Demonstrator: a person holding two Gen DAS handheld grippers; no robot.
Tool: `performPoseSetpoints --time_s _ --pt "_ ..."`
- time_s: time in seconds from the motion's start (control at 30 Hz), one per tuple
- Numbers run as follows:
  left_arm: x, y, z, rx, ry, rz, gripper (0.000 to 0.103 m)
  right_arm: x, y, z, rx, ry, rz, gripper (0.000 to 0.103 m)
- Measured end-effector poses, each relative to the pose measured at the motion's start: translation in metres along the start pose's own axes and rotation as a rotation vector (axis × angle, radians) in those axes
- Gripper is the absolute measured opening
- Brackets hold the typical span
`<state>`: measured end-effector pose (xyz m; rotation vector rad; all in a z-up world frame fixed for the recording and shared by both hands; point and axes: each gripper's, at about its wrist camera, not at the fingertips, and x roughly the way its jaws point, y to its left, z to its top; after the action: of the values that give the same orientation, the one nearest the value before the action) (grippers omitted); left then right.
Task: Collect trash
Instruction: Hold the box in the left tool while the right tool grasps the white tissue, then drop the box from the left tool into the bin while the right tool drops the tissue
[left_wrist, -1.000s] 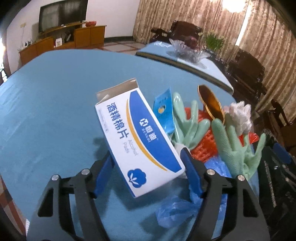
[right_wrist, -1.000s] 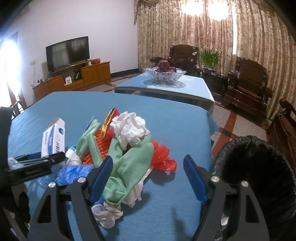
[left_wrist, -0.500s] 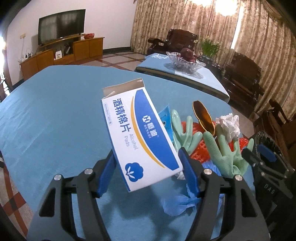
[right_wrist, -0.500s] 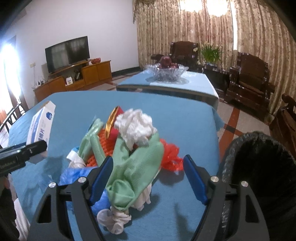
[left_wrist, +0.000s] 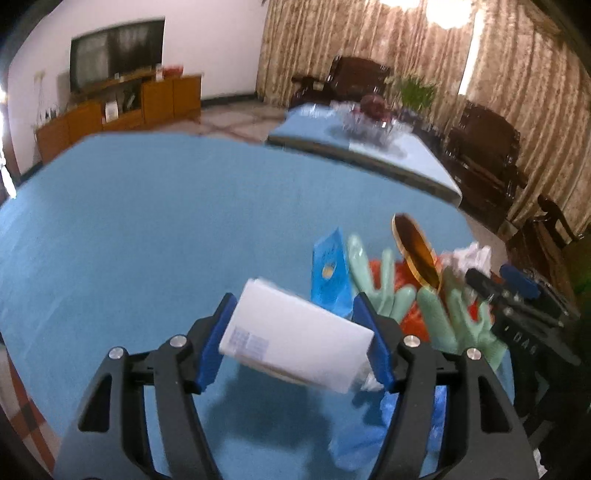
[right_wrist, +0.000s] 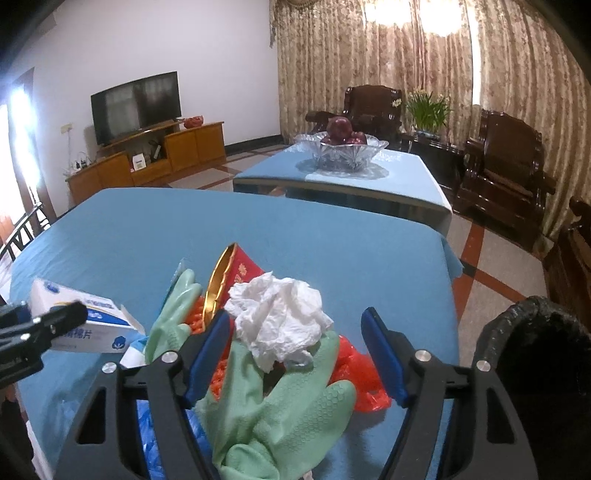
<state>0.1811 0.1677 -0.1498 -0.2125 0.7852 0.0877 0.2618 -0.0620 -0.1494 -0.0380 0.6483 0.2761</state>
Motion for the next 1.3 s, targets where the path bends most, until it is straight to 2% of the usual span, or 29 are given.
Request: performPoseSetpoints --time_s 0.23,0.37,0.4,0.5,0.6,0.8,1.0,1.03,1.17,1.23,1.3 --pt "0.032 0.015 -0.031 -0.064 0.175 -0.035 0.069 -0.001 -0.005 -0.009 0.007 0.017 0.001 0.072" --pt "0.046 0.015 -0.038 -0.067 0.221 -0.018 0.069 -0.001 -0.007 -0.01 0.008 0.016 0.003 0.072" --pt "0.047 0.014 -0.038 -0.058 0.214 -0.013 0.069 -0.001 -0.008 -0.01 0.008 0.013 0.004 0.072" --pt "0.045 0.014 -0.039 -0.043 0.203 0.006 0.053 -0.002 -0.006 -0.009 -0.002 0.006 0.006 0.072" --pt "0.04 0.019 -0.035 -0.069 0.188 -0.014 0.052 -0.004 -0.003 -0.008 -0.01 -0.003 0.009 0.072" --pt "0.016 0.014 -0.012 -0.042 0.076 -0.004 0.052 -0.003 0.002 -0.003 -0.021 -0.014 0.009 0.072" --pt "0.014 0.002 0.007 -0.023 0.026 -0.012 0.052 0.004 0.003 0.001 -0.029 0.001 0.007 0.07" --pt "0.016 -0.001 0.009 -0.02 0.023 -0.015 0.052 0.006 0.004 0.002 -0.032 0.011 0.016 0.064" --pt "0.02 -0.014 0.016 -0.002 0.016 -0.016 0.052 0.014 0.004 0.002 -0.042 0.069 0.082 0.031" --pt "0.019 -0.017 0.018 0.006 0.011 -0.016 0.052 0.01 0.006 0.003 -0.059 0.059 0.086 0.022" --pt "0.017 -0.02 0.019 0.014 0.003 -0.013 0.052 0.002 0.005 0.005 -0.059 0.045 0.116 0.018"
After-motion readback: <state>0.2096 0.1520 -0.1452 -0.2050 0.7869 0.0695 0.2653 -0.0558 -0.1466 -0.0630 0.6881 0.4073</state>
